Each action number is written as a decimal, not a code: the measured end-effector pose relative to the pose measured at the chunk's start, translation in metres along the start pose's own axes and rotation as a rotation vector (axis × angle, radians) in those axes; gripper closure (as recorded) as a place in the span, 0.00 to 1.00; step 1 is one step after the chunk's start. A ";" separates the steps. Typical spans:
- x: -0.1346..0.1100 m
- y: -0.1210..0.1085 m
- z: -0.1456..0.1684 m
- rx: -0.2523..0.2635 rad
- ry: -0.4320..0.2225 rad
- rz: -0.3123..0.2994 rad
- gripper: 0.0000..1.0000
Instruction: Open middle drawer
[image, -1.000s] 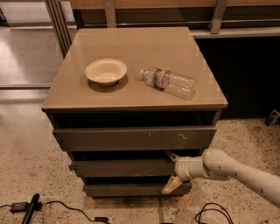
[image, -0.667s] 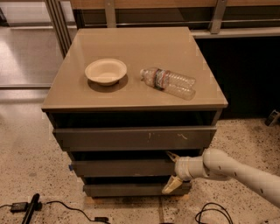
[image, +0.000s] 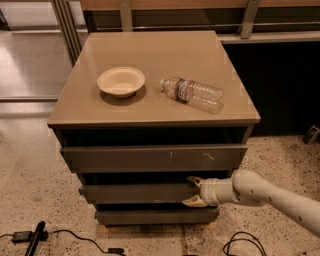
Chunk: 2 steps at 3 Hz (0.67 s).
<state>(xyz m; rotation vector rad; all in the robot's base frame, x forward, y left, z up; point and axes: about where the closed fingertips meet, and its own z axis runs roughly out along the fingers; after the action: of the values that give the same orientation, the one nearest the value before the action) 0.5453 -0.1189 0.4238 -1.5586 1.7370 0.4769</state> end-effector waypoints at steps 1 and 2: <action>0.002 0.008 -0.007 -0.004 -0.013 0.000 0.71; -0.004 0.006 -0.012 -0.004 -0.013 0.000 0.94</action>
Offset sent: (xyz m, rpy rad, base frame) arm -0.2020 -0.0830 -0.0044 0.0949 0.0662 -0.0686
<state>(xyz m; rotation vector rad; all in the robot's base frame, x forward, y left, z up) 0.5357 -0.1237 0.4331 -1.5549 1.7266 0.4895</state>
